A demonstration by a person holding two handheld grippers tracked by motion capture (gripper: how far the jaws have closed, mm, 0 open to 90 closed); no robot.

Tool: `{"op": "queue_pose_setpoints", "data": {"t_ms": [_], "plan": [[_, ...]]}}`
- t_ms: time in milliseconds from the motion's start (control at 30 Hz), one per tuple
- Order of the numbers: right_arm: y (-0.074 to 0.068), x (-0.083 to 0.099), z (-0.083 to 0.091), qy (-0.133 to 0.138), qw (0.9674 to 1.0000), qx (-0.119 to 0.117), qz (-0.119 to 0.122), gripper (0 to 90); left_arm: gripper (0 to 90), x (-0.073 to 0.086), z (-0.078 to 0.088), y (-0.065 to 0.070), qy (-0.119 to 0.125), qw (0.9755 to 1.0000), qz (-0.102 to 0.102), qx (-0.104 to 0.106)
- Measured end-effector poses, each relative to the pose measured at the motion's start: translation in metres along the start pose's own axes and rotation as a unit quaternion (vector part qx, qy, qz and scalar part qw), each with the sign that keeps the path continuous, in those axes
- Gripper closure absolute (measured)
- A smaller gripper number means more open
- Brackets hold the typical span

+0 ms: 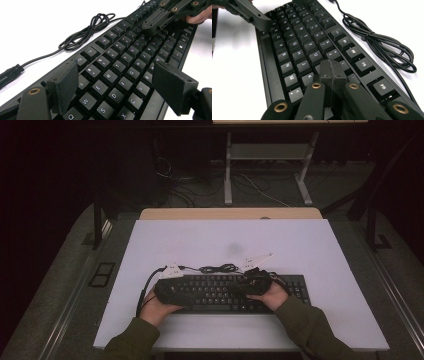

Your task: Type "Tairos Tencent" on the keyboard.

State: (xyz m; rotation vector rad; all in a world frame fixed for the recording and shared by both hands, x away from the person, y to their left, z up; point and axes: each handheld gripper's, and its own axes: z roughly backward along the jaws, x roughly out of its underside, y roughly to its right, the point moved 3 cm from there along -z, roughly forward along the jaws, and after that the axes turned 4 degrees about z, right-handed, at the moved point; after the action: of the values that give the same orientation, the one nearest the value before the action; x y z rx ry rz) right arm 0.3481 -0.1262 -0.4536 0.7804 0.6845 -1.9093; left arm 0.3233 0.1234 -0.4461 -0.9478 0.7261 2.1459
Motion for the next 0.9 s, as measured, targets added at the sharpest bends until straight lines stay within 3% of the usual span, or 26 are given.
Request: {"op": "queue_pose_setpoints", "data": {"t_ms": [267,900], "plan": [[-0.0012,0.0024,-0.0044,-0.012,0.9998,0.008,0.009,89.2,20.4,0.0000,0.0004,0.0002,0.001,1.0000,0.000,0.000],[-0.0021,0.0004,-0.0024,-0.002,1.0000,0.005,0.004,86.1,20.8,0.0005,0.0071,0.0012,0.007,1.0000,0.000,-0.003]]}}
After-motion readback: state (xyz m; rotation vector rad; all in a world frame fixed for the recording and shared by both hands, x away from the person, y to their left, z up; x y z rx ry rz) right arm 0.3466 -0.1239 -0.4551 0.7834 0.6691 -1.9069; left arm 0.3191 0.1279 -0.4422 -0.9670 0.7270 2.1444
